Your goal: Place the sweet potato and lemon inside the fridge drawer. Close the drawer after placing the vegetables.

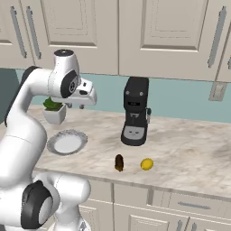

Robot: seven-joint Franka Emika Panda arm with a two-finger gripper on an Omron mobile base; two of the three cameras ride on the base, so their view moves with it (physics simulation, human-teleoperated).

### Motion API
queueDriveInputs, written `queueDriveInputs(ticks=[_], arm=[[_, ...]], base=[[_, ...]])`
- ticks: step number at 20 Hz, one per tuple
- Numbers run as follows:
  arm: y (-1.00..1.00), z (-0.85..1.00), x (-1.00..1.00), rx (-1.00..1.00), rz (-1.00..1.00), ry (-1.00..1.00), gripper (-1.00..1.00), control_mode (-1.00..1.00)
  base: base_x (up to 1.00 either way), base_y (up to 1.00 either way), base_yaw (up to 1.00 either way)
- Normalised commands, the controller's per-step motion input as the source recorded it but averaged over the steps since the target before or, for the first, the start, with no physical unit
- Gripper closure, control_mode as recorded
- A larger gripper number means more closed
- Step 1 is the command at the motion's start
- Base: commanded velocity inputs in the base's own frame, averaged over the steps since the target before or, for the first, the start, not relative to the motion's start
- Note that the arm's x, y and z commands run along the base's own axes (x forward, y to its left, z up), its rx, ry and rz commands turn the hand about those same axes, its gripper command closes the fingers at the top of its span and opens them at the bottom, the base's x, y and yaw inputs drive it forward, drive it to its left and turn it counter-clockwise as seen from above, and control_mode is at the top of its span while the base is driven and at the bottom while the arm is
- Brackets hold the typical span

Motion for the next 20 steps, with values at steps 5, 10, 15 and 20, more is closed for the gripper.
queueDriveInputs(ticks=[5,10,15,20], arm=[[-0.06,-0.13,-0.29,0.00,0.00,-0.01,-1.00,-1.00],[-0.50,-0.97,-0.37,-0.02,0.00,0.03,-1.00,-1.00],[-0.50,-1.00,-0.29,-0.05,-0.02,0.05,-1.00,-1.00],[-0.47,-0.83,-0.06,-0.01,0.00,0.11,-1.00,-1.00]], base=[[0.00,0.00,0.00],[0.00,0.00,0.00],[0.00,0.00,0.00],[0.00,0.00,0.00]])
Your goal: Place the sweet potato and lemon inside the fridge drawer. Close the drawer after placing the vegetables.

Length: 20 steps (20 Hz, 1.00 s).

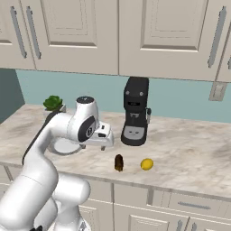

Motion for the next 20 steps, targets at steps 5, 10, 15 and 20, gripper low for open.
queueDriveInputs(ticks=[5,10,15,20], arm=[[-0.52,-0.53,0.24,0.00,0.00,0.09,-1.00,-1.00],[-0.61,-0.39,0.41,0.05,0.02,0.09,-1.00,-1.00],[-0.46,-0.19,0.20,0.02,0.01,0.00,-1.00,-1.00],[-0.14,-0.17,0.25,0.02,0.03,0.00,-1.00,-1.00]], base=[[0.00,0.00,0.00],[0.00,0.00,0.00],[0.00,0.00,0.00],[0.00,0.00,0.00]])
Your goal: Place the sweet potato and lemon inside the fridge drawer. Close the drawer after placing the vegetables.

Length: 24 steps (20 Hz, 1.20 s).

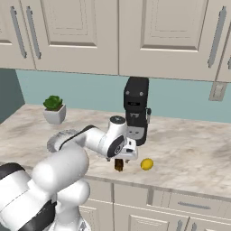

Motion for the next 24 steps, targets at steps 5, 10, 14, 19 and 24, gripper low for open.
queueDriveInputs(ticks=[5,10,14,19,24], arm=[[0.06,-0.43,0.20,0.00,0.04,0.00,-1.00,-1.00],[0.17,-0.43,0.10,0.00,0.00,0.01,-1.00,-1.00],[0.07,-0.33,0.00,0.00,0.00,0.00,-1.00,-1.00],[0.00,-0.37,-0.01,0.00,0.00,0.00,1.00,-1.00],[0.09,-0.02,-0.07,0.00,0.00,0.00,1.00,-1.00]], base=[[0.00,0.00,0.00],[0.00,0.00,0.00],[0.00,0.00,0.00],[0.00,0.00,0.00],[0.00,0.00,0.00]])
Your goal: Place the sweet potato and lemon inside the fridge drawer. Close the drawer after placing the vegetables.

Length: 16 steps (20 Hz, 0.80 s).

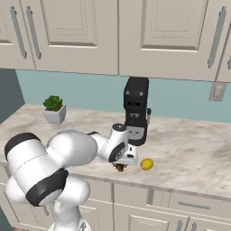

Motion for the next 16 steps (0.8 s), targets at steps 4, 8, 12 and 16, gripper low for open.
queueDriveInputs(ticks=[4,8,12,16], arm=[[0.18,0.39,-0.11,0.00,0.00,-0.12,1.00,-1.00],[0.46,0.66,-0.27,0.00,0.10,-0.23,1.00,-1.00],[0.74,0.82,-0.32,0.00,0.19,-0.16,1.00,-1.00],[0.78,0.84,-0.36,0.00,0.12,-0.18,1.00,-1.00]], base=[[0.00,0.00,0.00],[0.00,0.00,0.00],[0.00,0.00,0.00],[0.00,0.00,0.00]])
